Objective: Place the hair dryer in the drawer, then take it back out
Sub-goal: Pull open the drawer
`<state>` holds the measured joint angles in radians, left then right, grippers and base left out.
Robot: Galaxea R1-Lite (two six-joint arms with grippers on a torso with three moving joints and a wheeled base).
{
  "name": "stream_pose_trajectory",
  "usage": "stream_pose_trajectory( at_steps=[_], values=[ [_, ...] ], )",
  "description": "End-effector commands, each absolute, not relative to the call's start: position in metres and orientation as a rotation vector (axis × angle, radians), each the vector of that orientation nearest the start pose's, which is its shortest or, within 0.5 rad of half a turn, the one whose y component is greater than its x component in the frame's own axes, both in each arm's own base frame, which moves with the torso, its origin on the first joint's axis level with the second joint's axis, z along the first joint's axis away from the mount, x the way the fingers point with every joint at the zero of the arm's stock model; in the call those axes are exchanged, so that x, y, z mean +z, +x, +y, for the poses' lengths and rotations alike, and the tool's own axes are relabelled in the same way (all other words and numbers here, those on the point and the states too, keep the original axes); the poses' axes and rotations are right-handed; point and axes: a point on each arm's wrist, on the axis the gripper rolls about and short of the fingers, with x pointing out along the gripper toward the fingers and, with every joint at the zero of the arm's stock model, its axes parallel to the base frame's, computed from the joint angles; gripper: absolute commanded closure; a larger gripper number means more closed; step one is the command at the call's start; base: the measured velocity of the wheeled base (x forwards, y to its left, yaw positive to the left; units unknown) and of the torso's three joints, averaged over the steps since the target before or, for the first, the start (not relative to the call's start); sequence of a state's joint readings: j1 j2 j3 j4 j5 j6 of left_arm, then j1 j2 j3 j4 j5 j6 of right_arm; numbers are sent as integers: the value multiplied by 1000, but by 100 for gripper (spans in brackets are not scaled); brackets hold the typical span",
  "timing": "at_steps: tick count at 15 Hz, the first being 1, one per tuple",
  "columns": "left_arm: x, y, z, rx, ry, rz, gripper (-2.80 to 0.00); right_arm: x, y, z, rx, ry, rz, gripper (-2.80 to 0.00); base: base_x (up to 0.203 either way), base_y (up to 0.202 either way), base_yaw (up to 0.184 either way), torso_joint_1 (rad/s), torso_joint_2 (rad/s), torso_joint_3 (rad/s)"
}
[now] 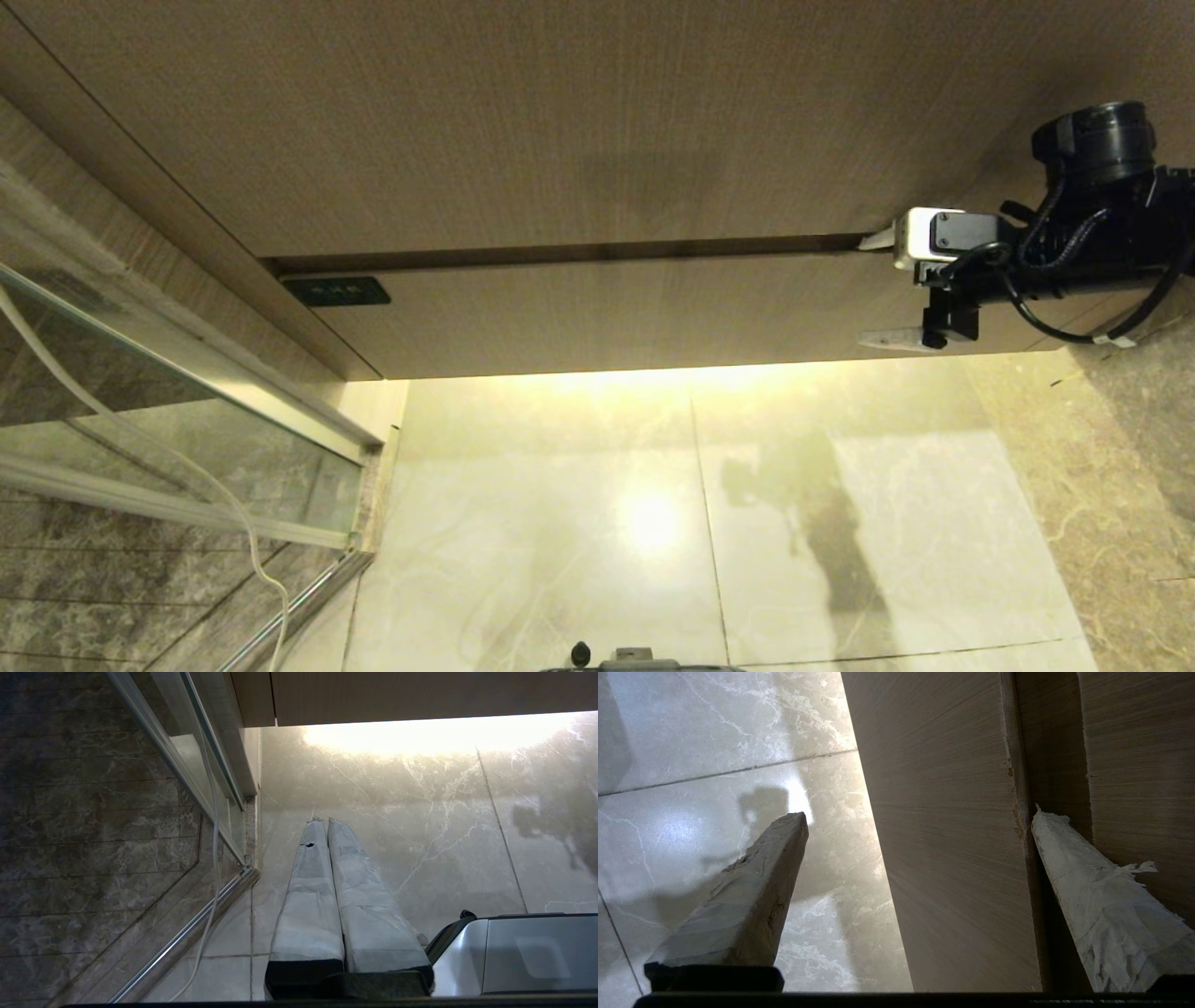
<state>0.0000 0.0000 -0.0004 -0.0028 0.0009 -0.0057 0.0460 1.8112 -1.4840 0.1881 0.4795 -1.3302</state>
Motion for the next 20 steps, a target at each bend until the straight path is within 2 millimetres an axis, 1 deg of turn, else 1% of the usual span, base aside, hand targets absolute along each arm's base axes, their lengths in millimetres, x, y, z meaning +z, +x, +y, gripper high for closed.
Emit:
stream_pose_trajectory(
  at_steps=[1, 5, 9, 13, 16, 17, 20],
  values=[
    [76, -23, 0, 2, -6, -3, 0, 256, 349, 26, 764, -1164, 83, -280, 0, 0, 0, 0, 0, 0],
    [76, -23, 0, 2, -6, -3, 0, 255, 353, 26, 753, -1169, 70, -280, 0, 0, 0, 0, 0, 0],
    [76, -23, 0, 1, -6, -3, 0, 248, 356, 25, 734, -1179, 136, -280, 0, 0, 0, 0, 0, 0],
    [76, -23, 0, 1, -6, -2, 0, 240, 352, 21, 768, -1177, 220, -280, 0, 0, 0, 0, 0, 0],
    [76, -23, 0, 0, -6, -2, 0, 239, 348, 17, 773, -1175, 258, -280, 0, 0, 0, 0, 0, 0],
    [76, -23, 0, 2, -6, -3, 0, 239, 343, 13, 781, -1160, 298, -280, 0, 0, 0, 0, 0, 0],
    [76, -23, 0, 0, -6, -2, 0, 251, 339, 12, 754, -1159, 275, -280, 0, 0, 0, 0, 0, 0]
  ],
)
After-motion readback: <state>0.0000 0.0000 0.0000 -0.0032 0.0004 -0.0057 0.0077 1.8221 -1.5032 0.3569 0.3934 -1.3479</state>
